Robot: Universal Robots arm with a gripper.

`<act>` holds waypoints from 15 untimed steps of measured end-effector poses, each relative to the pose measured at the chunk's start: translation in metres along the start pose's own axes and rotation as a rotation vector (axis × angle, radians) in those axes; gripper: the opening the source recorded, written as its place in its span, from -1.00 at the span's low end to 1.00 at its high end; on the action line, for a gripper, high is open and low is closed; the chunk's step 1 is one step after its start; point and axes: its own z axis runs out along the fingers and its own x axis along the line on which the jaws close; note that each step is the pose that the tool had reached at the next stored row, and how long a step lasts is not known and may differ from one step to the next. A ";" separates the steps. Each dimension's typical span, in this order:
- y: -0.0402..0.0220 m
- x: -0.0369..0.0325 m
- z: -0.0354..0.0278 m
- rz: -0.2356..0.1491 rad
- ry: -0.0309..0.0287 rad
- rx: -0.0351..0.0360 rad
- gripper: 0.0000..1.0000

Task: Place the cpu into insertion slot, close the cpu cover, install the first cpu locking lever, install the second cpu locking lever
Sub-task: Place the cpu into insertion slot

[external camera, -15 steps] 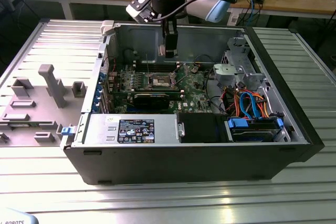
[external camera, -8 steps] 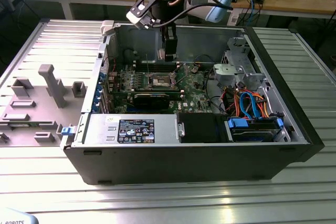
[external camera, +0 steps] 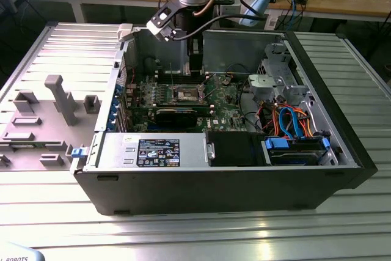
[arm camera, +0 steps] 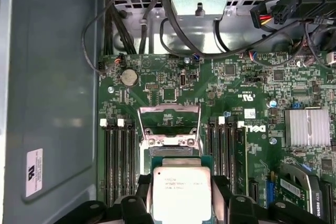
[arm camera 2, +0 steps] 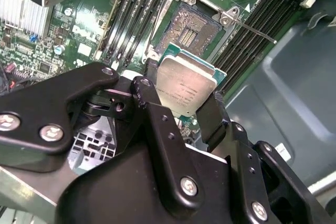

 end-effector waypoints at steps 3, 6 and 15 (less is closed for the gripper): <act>-0.0003 -0.0001 0.0038 0.000 0.0001 0.0000 0.08; -0.0006 -0.0001 0.0052 0.000 0.0004 -0.0001 0.08; -0.0009 -0.0002 0.0086 0.000 0.0003 0.0000 0.08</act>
